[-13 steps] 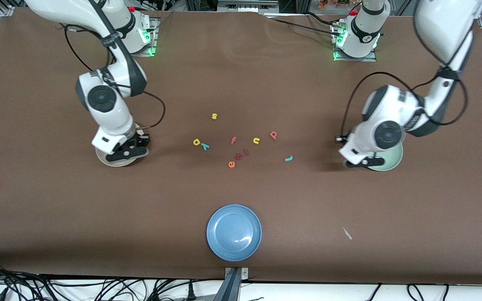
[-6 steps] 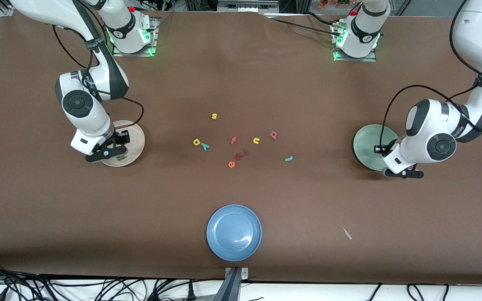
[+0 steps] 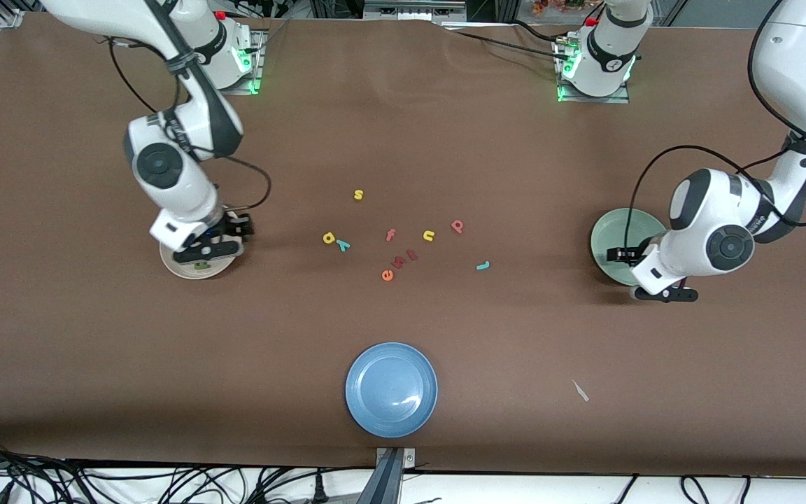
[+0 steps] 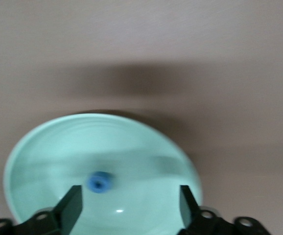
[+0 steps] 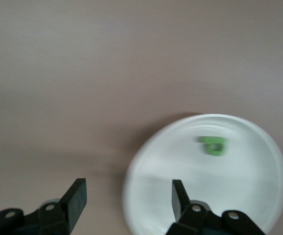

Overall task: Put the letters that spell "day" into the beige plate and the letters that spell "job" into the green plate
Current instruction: 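Drop the P on the white plate while the left gripper drops the ring, then grasp the yellow D with the right gripper while the left gripper grasps the cyan hook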

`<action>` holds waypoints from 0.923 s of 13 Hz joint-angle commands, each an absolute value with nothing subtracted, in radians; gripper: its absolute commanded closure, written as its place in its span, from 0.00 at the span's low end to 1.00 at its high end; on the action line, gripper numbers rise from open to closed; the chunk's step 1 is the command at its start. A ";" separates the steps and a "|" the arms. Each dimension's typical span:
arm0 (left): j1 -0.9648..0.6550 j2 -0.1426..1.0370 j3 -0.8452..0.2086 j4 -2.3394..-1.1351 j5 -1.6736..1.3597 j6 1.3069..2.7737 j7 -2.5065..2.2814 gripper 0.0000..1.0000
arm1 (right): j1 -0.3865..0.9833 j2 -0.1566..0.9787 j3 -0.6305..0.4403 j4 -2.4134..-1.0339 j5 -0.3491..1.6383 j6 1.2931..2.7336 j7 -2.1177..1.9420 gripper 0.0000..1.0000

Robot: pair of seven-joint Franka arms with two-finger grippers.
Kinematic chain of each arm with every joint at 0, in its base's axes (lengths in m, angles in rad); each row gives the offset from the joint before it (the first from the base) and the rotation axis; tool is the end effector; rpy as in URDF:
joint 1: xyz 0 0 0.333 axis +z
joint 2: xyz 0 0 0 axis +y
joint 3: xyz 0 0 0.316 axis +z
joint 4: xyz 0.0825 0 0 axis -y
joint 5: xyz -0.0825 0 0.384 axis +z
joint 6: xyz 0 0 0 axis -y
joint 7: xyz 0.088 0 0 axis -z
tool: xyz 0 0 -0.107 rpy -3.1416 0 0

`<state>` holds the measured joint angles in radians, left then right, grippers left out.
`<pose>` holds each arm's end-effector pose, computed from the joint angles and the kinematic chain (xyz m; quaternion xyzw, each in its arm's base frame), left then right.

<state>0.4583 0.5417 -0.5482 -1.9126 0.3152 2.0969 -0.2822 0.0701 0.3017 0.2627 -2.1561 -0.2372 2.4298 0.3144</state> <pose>0.5958 -0.0282 0.2269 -0.9916 -0.0118 0.1284 0.0089 0.5345 0.1831 0.2610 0.9948 0.0941 0.0066 0.0379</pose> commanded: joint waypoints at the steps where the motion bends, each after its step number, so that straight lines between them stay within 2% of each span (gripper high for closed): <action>1: 0.451 0.508 -0.661 -1.921 0.291 2.054 -0.534 0.01 | 0.064 0.348 0.351 -2.161 -0.222 2.509 0.483 0.21; 4: 0.366 0.526 -0.715 -1.921 0.288 2.068 -0.902 0.05 | 0.075 0.409 0.414 -2.155 -0.230 2.589 0.662 0.21; 5: 0.333 0.541 -0.715 -1.919 0.288 2.095 -1.013 0.09 | 0.092 0.425 0.419 -2.152 -0.236 2.605 0.699 0.20; 7: 0.264 0.592 -0.709 -1.919 0.304 2.217 -1.264 0.10 | 0.124 0.463 0.426 -2.148 -0.268 2.655 0.745 0.18; 9: 0.192 0.629 -0.677 -1.908 0.330 2.336 -1.461 0.10 | 0.158 0.488 0.426 -2.148 -0.333 2.678 0.753 0.18; 12: 0.025 0.696 -0.544 -1.823 0.429 2.373 -1.731 0.10 | 0.187 0.508 0.426 -2.148 -0.446 2.701 0.749 0.18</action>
<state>0.1226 0.6392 -0.6265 -1.9099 0.3626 2.3684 -1.5750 0.1822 0.4924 0.4217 -2.1573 -0.3734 2.6829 0.7396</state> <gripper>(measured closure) 0.097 0.181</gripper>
